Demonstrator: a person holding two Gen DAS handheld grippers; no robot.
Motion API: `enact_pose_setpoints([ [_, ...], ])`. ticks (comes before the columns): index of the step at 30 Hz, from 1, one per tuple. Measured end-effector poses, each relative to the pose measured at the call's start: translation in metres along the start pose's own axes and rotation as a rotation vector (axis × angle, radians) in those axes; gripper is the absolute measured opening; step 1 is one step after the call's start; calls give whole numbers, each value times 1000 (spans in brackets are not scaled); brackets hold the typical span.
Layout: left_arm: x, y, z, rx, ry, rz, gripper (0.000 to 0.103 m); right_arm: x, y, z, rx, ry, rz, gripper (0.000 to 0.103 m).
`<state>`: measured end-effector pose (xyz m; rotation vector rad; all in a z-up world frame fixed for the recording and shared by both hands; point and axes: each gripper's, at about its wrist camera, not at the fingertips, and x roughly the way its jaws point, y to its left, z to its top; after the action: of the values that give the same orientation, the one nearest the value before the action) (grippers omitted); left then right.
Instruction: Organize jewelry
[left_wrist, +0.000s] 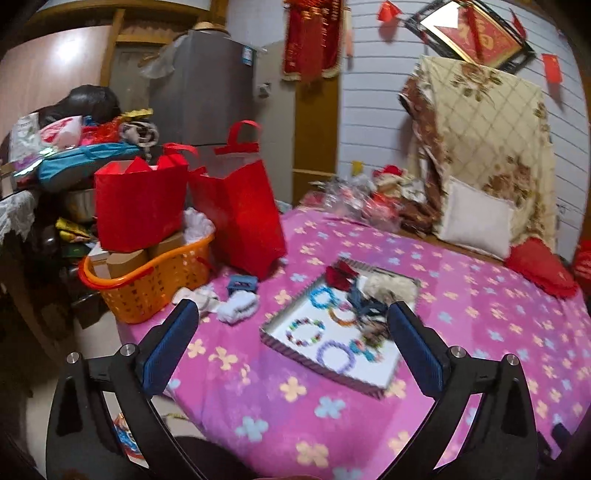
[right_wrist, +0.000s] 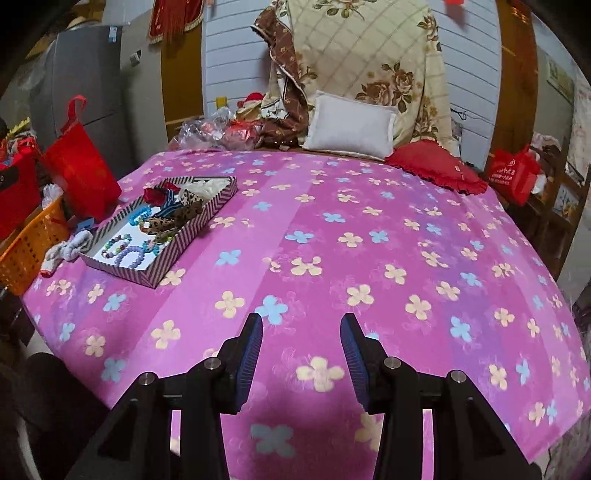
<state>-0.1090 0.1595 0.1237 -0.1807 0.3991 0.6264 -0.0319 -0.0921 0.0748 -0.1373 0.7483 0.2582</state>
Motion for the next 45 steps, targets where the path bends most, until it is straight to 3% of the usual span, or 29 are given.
enact_pose_setpoints([
  [7,-32,-19,-13,79,7,-91,102,-22,6,-6,-16,-38,-4,43],
  [17,-36,-22,-43,110,108,-156,102,-28,20,-13,-45,-43,-12,45],
  [23,-20,-24,-62,143,205,-86,102,-30,30,-19,-69,-43,-29,45],
  [27,-12,-24,-75,149,262,-90,102,-24,35,-21,-79,-26,-38,45],
  [45,-2,-25,-90,149,332,-120,102,-20,41,-27,-94,-21,-56,46],
])
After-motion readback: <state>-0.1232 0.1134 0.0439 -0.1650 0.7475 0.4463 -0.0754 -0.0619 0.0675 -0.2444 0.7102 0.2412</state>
